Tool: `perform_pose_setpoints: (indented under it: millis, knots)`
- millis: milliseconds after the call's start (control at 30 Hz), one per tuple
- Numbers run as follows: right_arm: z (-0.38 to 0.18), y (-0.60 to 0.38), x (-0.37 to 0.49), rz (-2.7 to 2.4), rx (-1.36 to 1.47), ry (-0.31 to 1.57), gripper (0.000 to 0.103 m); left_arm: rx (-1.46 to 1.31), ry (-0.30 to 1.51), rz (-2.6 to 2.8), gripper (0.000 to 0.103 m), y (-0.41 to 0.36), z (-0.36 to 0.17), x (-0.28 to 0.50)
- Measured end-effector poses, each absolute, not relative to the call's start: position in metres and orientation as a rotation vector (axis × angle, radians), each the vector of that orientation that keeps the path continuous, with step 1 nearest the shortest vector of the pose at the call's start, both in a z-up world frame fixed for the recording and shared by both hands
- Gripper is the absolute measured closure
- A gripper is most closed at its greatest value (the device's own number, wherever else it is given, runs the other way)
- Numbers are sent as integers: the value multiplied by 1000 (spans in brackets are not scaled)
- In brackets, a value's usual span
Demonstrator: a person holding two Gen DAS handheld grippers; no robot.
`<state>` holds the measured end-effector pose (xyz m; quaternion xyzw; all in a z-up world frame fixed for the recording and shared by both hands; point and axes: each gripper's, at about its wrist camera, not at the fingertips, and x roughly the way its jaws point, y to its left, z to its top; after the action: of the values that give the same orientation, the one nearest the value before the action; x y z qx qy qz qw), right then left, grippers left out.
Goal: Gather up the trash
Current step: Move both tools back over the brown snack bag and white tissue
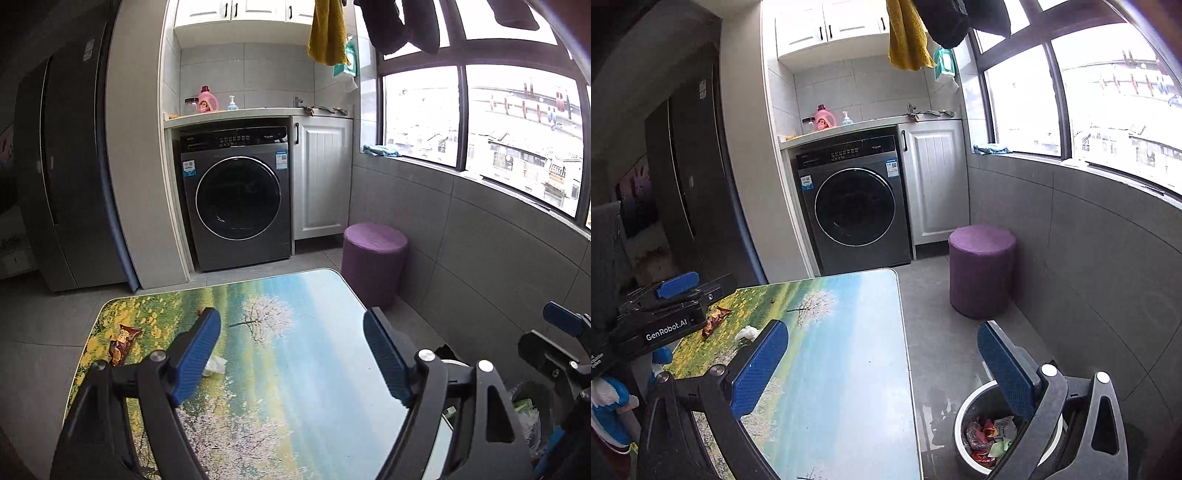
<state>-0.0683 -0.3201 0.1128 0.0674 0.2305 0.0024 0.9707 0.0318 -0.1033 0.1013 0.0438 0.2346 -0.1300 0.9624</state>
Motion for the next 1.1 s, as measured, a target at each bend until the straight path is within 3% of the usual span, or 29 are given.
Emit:
perform_pose_setpoints:
  millis: [233,567,1100]
  knots:
    - [116,-274,-43,86,139,483,0,59,404,-118,7,-21,121,30]
    - [120,-210,5,232,138,528,0,42,421,34,7,71,111,49]
    - [59,-115,87,400,2,736,0,26,583,121,7,123,28,92]
